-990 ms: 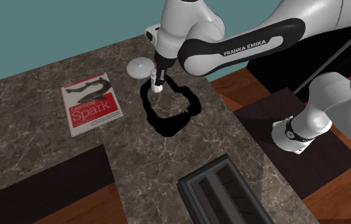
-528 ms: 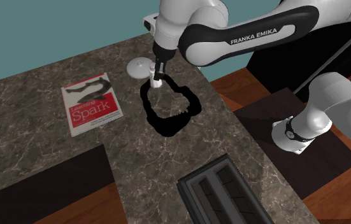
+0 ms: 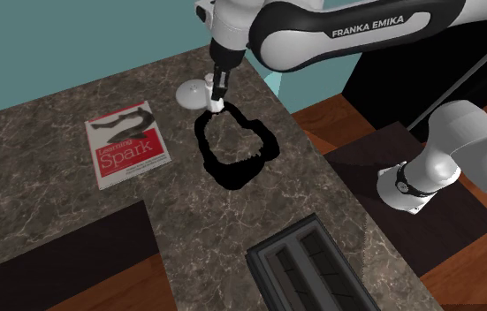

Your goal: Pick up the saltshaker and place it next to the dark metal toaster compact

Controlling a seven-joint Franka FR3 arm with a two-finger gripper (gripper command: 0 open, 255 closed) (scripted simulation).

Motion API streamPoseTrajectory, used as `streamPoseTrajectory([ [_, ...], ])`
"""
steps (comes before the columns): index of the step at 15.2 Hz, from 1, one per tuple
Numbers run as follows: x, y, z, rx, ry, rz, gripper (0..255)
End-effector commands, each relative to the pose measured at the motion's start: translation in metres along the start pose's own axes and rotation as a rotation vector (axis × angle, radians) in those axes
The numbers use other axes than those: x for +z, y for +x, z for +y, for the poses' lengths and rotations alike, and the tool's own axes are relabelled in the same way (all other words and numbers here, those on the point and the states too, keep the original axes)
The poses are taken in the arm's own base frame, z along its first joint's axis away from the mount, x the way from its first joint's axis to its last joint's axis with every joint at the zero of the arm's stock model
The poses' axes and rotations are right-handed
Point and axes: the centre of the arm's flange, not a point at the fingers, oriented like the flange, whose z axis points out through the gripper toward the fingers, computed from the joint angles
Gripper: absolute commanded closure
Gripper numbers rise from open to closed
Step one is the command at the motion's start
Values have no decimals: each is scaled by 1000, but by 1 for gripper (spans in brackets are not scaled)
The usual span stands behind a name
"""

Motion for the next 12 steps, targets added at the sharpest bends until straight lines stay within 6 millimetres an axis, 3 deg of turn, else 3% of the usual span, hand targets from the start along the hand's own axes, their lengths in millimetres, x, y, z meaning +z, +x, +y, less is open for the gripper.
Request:
streamPoseTrajectory([
  [1,-10,3,0,0,0,0,255],
  [12,-65,20,4,0,0,0,255],
])
